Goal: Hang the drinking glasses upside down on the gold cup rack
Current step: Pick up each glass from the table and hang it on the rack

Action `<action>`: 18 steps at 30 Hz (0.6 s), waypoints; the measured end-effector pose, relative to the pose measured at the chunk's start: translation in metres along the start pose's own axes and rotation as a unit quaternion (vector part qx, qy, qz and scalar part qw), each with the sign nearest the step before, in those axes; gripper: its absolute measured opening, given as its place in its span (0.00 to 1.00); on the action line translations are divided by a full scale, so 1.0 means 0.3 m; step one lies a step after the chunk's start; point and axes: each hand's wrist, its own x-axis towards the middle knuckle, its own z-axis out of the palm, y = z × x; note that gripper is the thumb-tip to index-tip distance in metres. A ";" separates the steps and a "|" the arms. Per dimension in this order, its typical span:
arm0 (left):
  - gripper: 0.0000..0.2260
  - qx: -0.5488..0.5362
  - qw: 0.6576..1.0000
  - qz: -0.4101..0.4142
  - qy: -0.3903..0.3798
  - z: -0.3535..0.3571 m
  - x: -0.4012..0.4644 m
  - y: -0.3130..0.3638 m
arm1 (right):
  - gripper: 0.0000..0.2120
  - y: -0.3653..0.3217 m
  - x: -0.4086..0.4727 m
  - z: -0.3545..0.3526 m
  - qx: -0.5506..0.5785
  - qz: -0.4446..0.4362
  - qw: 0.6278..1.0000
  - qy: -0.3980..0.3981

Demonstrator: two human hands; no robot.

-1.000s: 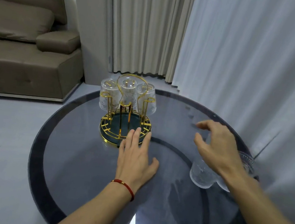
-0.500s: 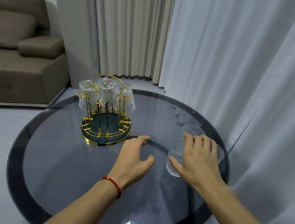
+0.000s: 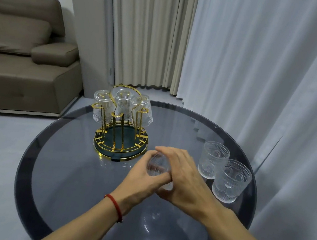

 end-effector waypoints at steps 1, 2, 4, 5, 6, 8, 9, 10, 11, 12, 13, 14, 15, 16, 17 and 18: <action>0.23 -0.026 0.999 -0.001 0.023 -0.012 0.002 0.004 | 0.44 -0.003 0.014 0.011 0.017 -0.002 1.000 -0.002; 0.22 -0.053 0.997 -0.002 0.051 -0.027 0.007 0.005 | 0.43 -0.003 0.026 0.016 0.043 0.017 0.999 0.000; 0.20 -0.121 0.989 -0.008 0.089 -0.066 0.022 0.009 | 0.40 0.007 0.046 0.021 0.127 0.119 0.985 -0.003; 0.21 -0.161 0.983 -0.014 0.090 -0.089 0.031 0.008 | 0.37 0.013 0.054 0.022 0.182 0.183 0.966 -0.020; 0.22 -0.193 0.977 -0.017 0.086 -0.109 0.038 0.005 | 0.32 0.014 0.059 0.027 0.246 0.238 0.939 -0.042; 0.24 -0.224 0.971 -0.015 0.079 -0.137 0.049 -0.005 | 0.22 0.009 0.071 0.053 0.362 0.295 0.883 -0.054; 0.25 -0.233 0.970 -0.011 0.074 -0.148 0.052 -0.013 | 0.20 0.005 0.083 0.068 0.398 0.307 0.864 -0.036; 0.25 -0.237 0.969 -0.010 0.069 -0.158 0.055 -0.024 | 0.19 0.000 0.095 0.081 0.428 0.314 0.847 -0.013; 0.25 -0.228 0.971 -0.009 0.069 -0.169 0.058 -0.034 | 0.21 -0.001 0.108 0.090 0.450 0.319 0.834 0.011; 0.25 -0.196 0.977 -0.007 0.080 -0.185 0.060 -0.042 | 0.23 -0.001 0.121 0.092 0.450 0.322 0.833 0.035; 0.25 -0.135 0.985 -0.008 0.107 -0.205 0.064 -0.050 | 0.24 -0.002 0.136 0.089 0.427 0.323 0.843 0.059; 0.25 -0.049 0.988 -0.008 0.145 -0.229 0.068 -0.064 | 0.24 -0.002 0.150 0.081 0.392 0.324 0.856 0.087; 0.25 0.053 0.981 0.001 0.188 -0.255 0.071 -0.081 | 0.25 0.000 0.164 0.069 0.360 0.324 0.867 0.118; 0.23 0.161 0.962 0.019 0.221 -0.279 0.073 -0.102 | 0.26 0.000 0.179 0.054 0.338 0.320 0.873 0.149; 0.20 0.260 0.937 0.033 0.230 -0.299 0.075 -0.123 | 0.27 -0.002 0.197 0.035 0.322 0.309 0.878 0.173; 0.20 0.333 0.917 0.036 0.215 -0.309 0.078 -0.143 | 0.29 -0.008 0.216 0.018 0.310 0.295 0.884 0.187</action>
